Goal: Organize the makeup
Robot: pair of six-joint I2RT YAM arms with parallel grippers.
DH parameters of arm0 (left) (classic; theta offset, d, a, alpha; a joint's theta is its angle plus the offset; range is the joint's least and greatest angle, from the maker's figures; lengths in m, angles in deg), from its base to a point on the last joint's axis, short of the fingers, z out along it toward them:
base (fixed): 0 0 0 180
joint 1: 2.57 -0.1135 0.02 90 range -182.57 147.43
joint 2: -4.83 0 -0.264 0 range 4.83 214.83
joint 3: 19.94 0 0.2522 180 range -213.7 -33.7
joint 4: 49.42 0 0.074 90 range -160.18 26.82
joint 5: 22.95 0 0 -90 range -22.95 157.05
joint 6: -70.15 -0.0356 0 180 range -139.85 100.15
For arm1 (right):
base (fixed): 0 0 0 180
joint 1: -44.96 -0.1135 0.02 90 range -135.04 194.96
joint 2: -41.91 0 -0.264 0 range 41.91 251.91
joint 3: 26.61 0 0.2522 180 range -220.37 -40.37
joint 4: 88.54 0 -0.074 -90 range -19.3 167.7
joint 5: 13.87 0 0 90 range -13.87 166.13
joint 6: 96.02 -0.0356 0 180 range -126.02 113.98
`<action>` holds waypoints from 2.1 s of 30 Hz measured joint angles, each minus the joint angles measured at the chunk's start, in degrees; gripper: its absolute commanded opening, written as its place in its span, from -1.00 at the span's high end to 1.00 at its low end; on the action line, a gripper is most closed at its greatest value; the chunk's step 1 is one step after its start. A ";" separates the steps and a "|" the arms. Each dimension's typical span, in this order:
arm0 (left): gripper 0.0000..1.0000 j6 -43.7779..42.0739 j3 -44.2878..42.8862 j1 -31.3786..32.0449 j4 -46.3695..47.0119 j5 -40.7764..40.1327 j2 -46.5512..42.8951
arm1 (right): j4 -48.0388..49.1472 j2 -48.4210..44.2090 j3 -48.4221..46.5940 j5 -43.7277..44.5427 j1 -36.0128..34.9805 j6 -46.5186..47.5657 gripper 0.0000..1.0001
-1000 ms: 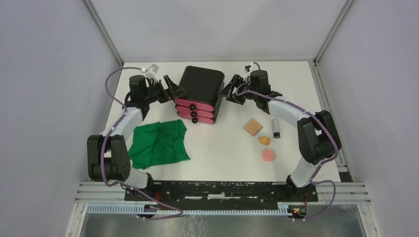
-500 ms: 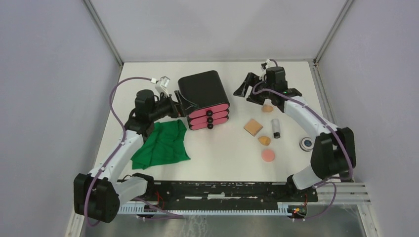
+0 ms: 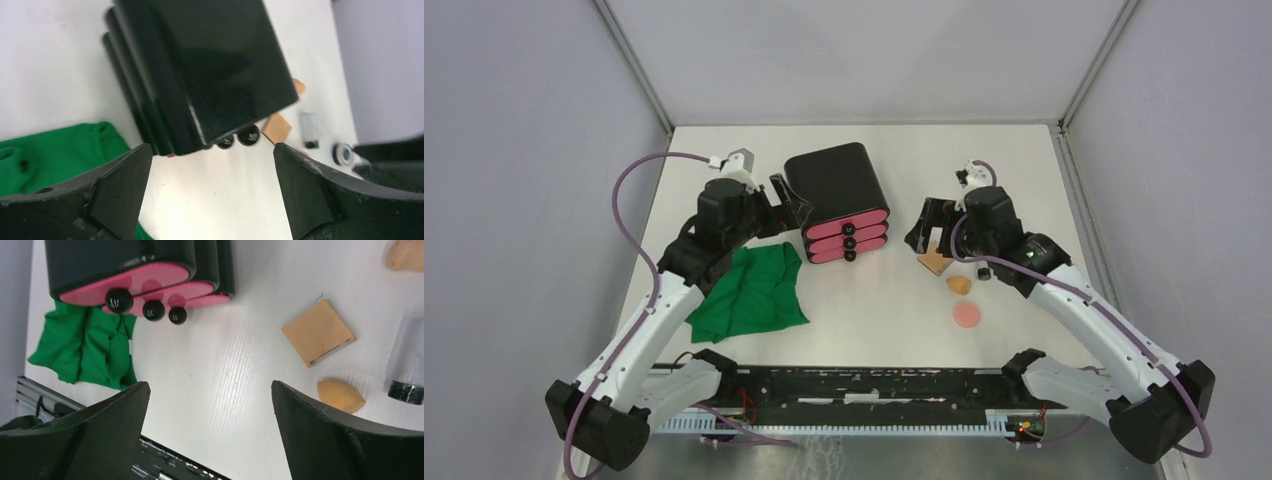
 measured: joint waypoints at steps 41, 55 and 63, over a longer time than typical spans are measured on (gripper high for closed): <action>-0.97 5.01 -2.47 -0.90 8.79 9.60 10.45 | 2.25 30.29 -17.46 7.91 -12.26 5.92 -0.39; -0.98 5.01 0.68 -0.92 -0.46 4.72 0.72 | 2.34 39.91 -25.24 13.16 -12.94 5.55 0.12; -0.99 5.01 1.81 -0.92 -1.16 4.37 0.42 | 2.84 39.98 -25.35 14.03 -13.92 6.34 0.54</action>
